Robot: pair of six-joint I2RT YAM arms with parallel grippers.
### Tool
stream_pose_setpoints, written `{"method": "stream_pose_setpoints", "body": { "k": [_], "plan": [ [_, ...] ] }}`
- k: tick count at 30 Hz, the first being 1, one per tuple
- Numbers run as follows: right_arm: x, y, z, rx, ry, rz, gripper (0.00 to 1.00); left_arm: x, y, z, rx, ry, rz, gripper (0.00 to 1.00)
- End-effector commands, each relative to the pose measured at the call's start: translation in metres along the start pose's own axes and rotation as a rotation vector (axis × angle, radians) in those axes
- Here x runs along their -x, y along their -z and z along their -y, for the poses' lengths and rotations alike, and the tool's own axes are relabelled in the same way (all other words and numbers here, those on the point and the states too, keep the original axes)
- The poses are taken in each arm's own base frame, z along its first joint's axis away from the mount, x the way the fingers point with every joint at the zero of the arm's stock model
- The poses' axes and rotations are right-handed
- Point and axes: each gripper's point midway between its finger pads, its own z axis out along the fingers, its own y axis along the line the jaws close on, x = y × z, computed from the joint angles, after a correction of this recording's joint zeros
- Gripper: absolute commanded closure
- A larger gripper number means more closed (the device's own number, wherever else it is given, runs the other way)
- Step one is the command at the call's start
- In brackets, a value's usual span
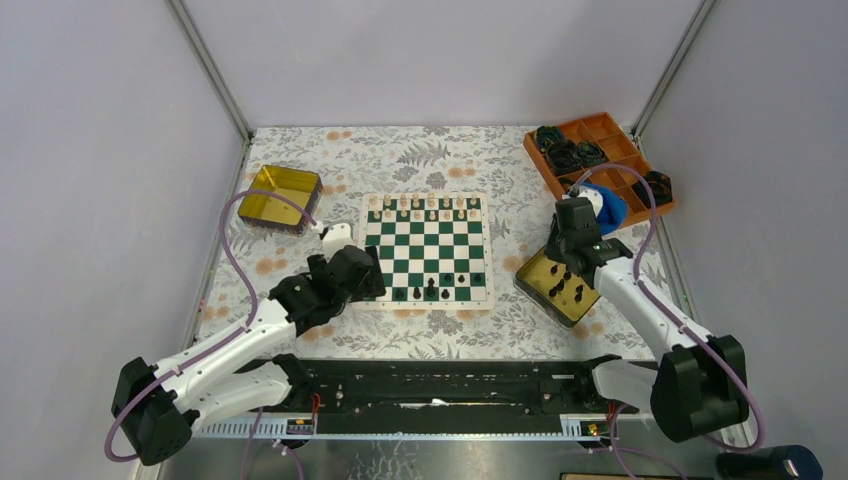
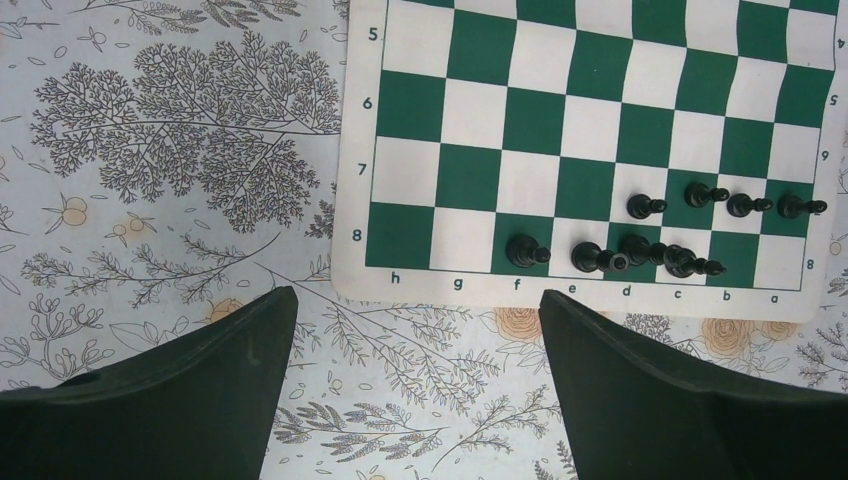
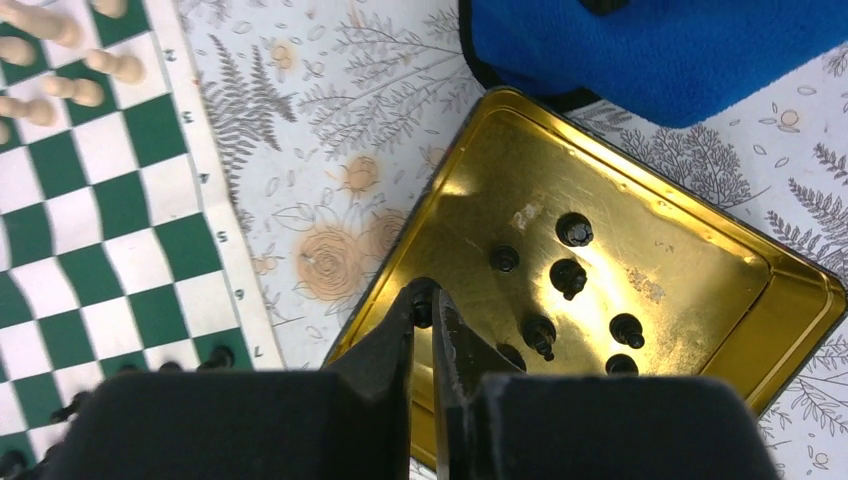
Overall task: Set up the chess pieces on the board
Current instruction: Pick up the chess piece from the storage box, then place the chess piece on the chessboard.
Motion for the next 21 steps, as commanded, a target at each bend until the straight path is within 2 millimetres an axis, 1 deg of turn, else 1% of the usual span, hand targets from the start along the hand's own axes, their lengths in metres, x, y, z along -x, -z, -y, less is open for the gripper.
{"method": "stream_pose_setpoints", "body": {
  "k": [1, 5, 8, 15, 21],
  "plan": [
    [0.027, 0.028, -0.016, 0.093, 0.004, 0.052, 1.00, 0.011, 0.000, 0.002, -0.006, 0.033, 0.047, 0.01],
    [0.034, 0.044, -0.029, 0.152, 0.023, 0.060, 1.00, 0.011, 0.000, 0.001, -0.002, 0.037, 0.049, 0.01],
    [0.033, 0.052, -0.046, 0.208, 0.059, 0.058, 1.00, 0.009, -0.001, 0.000, 0.000, 0.044, 0.048, 0.01],
    [0.023, 0.067, -0.102, 0.304, 0.206, 0.044, 1.00, 0.008, 0.001, -0.004, 0.002, 0.058, 0.048, 0.01],
    [0.005, 0.075, -0.153, 0.388, 0.346, 0.021, 1.00, 0.011, 0.005, -0.008, 0.008, 0.077, 0.068, 0.01]
  ]
}}
